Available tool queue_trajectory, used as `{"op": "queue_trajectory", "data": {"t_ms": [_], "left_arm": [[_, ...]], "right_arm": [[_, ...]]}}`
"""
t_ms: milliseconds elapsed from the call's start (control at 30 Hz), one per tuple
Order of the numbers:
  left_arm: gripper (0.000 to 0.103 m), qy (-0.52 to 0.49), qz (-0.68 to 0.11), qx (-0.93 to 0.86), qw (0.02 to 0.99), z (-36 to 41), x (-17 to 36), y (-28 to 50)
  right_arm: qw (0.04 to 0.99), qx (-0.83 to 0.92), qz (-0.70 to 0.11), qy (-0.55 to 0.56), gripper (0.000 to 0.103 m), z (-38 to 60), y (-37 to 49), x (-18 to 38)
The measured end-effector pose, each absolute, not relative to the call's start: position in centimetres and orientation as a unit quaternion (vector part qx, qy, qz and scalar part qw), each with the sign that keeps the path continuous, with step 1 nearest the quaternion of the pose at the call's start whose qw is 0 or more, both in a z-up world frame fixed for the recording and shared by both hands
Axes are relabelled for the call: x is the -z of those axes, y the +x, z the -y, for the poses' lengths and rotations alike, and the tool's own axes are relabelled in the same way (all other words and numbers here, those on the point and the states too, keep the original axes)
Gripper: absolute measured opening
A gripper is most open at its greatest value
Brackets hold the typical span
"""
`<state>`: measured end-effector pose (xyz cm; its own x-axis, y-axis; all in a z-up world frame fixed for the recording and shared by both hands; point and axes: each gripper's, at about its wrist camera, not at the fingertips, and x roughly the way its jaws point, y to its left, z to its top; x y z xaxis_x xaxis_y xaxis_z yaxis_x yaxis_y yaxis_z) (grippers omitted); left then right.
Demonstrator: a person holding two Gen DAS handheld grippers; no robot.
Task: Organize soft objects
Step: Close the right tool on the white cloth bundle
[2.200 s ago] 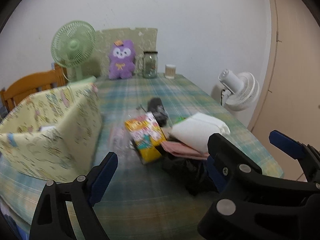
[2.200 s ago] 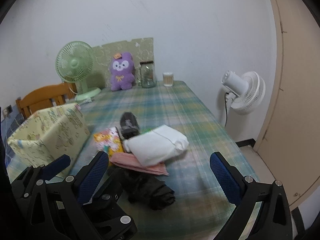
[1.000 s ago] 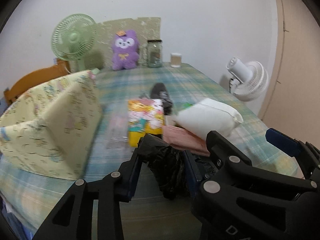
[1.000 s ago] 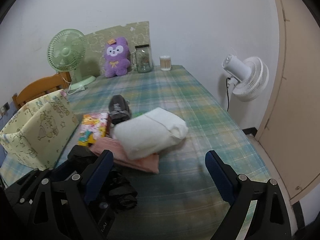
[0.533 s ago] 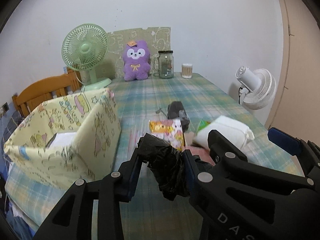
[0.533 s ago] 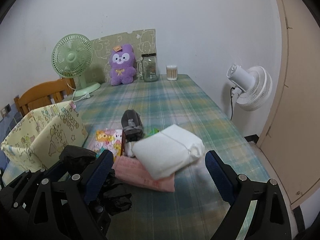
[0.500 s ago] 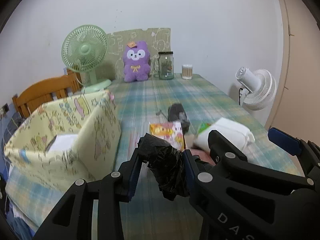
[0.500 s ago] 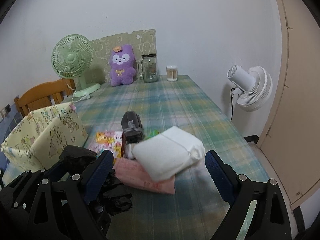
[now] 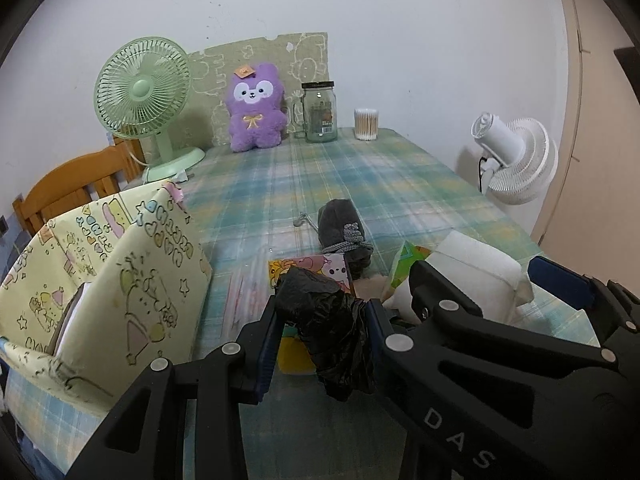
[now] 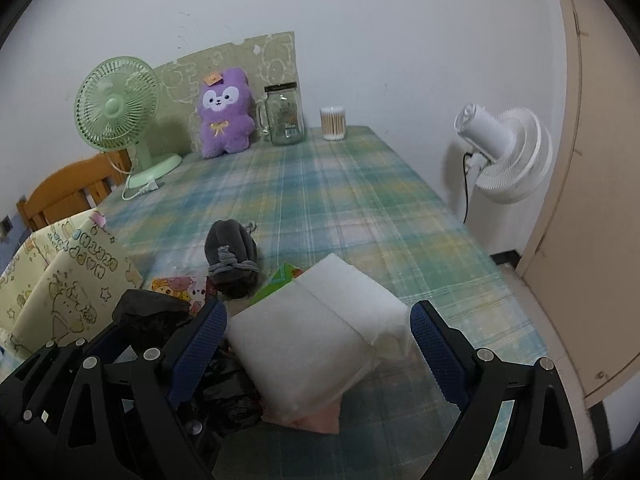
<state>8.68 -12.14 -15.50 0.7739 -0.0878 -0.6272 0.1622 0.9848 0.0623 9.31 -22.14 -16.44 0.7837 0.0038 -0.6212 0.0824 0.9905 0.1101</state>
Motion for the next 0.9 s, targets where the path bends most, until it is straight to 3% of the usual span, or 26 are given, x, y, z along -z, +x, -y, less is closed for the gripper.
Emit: {"op": "queue_trajectory", "data": {"t_ms": [200, 467, 667, 800, 867, 900], "left_arm": [[0.042, 0.067, -0.342, 0.068, 0.935, 12.7, 16.1, 8.9], [0.042, 0.068, -0.345, 0.081, 0.933, 13.0, 16.1, 8.8], [0.040, 0.058, -0.341, 0.091, 0.934, 12.9, 15.3, 8.3], [0.039, 0.053, -0.338, 0.096, 0.935, 12.7, 14.5, 7.9], [0.039, 0.051, -0.335, 0.098, 0.936, 12.6, 14.1, 7.8], [0.039, 0.050, -0.334, 0.098, 0.936, 12.5, 13.9, 7.7]], "right_arm": [[0.934, 0.007, -0.349, 0.075, 0.079, 22.4, 10.0, 17.6], [0.931, 0.026, -0.356, 0.077, 0.035, 22.5, 9.6, 17.6], [0.933, 0.030, -0.351, 0.069, 0.019, 22.5, 9.1, 16.8], [0.935, 0.030, -0.346, 0.069, 0.014, 22.4, 8.6, 15.9], [0.937, 0.030, -0.342, 0.070, 0.003, 22.3, 8.3, 15.4], [0.937, 0.031, -0.340, 0.071, 0.003, 22.3, 8.1, 15.2]]}}
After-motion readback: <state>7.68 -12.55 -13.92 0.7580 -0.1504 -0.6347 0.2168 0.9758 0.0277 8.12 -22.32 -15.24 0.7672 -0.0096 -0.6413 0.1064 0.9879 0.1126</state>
